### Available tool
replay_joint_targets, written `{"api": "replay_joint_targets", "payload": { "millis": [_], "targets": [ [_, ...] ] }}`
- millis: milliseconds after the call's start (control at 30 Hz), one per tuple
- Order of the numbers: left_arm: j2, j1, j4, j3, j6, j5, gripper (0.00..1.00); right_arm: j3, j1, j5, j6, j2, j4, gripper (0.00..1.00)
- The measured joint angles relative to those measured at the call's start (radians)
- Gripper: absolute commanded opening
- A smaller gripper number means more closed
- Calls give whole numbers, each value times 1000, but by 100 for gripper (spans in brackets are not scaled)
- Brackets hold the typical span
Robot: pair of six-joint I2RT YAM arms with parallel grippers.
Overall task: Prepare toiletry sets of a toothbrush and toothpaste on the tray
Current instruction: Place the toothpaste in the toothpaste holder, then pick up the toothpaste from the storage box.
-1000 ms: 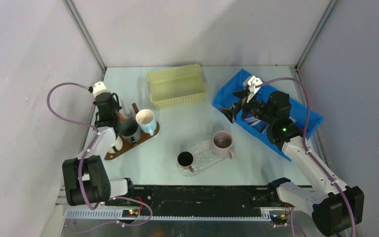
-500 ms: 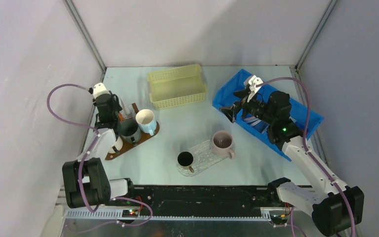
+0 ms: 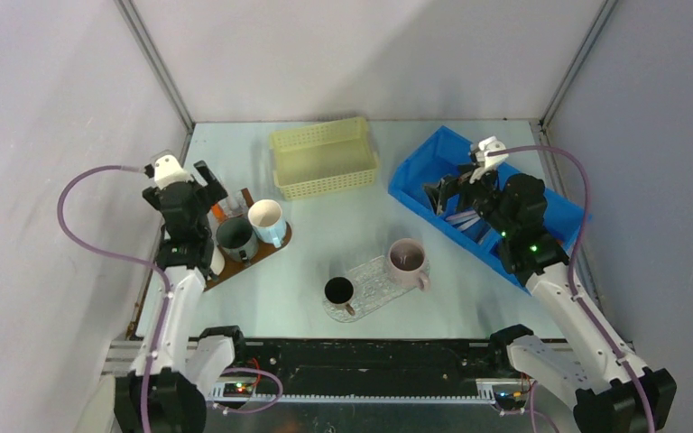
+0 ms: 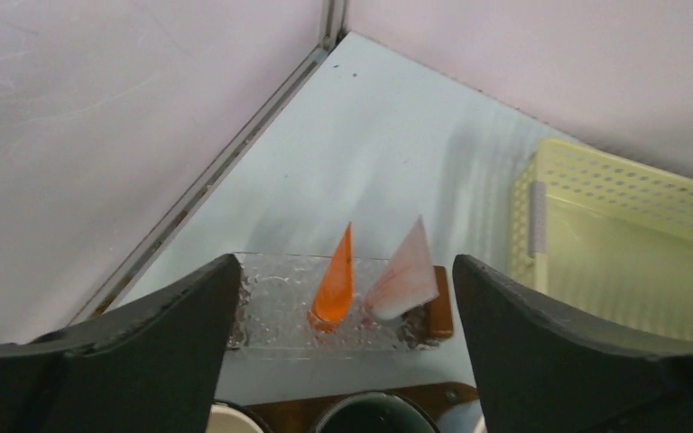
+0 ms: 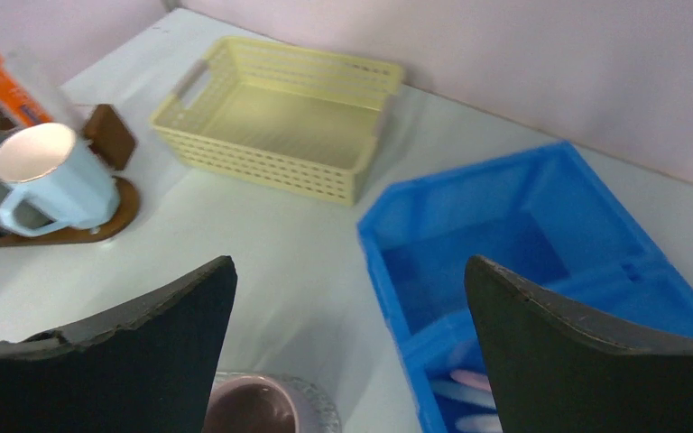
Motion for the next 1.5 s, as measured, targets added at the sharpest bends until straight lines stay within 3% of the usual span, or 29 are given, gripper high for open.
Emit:
{"api": "replay_joint_targets", "payload": {
  "millis": [267, 467, 733, 967, 1133, 1500],
  "targets": [
    [-224, -85, -129, 11, 24, 5, 100, 2, -17, 322, 90, -99, -182, 99],
    [-372, -145, -207, 11, 36, 70, 100, 4, -92, 589, 281, -125, -384, 96],
    [-532, -193, -274, 14, 52, 179, 100, 4, -220, 768, 533, -94, -610, 93],
    [-571, -228, -337, 17, 49, 227, 100, -6, -298, 800, 695, 17, -694, 87],
    [-599, -241, -364, 17, 30, 259, 100, -54, -368, 782, 751, 81, -701, 74],
    [-607, -259, -385, 17, 15, 282, 100, -112, -502, 584, 768, 186, -596, 67]
  ]
}}
